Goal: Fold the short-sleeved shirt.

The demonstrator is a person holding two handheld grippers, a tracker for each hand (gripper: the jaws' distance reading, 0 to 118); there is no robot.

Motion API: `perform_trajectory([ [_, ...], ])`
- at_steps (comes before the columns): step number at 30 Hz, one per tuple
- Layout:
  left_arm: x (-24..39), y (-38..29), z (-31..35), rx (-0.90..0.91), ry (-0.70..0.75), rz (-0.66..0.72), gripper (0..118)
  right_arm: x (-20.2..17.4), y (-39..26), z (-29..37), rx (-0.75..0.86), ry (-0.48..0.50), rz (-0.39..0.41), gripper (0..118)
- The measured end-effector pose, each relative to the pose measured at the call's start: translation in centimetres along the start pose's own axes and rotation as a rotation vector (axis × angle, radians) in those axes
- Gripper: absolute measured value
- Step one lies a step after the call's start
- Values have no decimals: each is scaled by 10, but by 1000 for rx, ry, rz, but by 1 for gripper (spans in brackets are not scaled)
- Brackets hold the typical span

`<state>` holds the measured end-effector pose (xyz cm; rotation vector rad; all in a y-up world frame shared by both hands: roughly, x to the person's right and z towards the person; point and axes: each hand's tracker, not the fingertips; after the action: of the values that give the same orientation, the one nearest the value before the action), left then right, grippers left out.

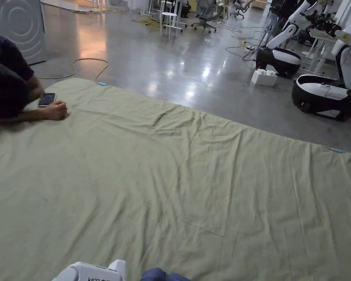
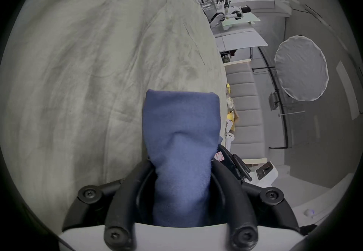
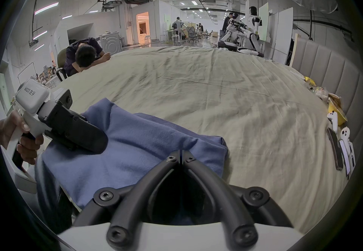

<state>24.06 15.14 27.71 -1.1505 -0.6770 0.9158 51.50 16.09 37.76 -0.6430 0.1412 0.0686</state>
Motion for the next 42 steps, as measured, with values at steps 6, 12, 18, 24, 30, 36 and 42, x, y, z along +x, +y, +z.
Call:
perform_trajectory([
  [6,-8,14,21,27,-69,-11,25,-4,19,10,61,-34,29,3],
  [12,19,23,89,76,-69,-29,25,20,81,28,226,-102,-13,3],
  [18,-35,100,197,127,45,-46,25,46,139,48,374,-169,-6,3],
  [24,-47,138,288,189,261,-65,25,68,172,62,432,-193,-32,3],
  [30,-40,122,280,183,476,-66,25,80,180,67,449,-221,-42,3],
  [36,-77,168,318,223,746,-106,31,81,171,70,444,-232,-43,3],
  [42,-66,146,312,308,970,-160,65,81,162,71,413,-226,-50,3],
])
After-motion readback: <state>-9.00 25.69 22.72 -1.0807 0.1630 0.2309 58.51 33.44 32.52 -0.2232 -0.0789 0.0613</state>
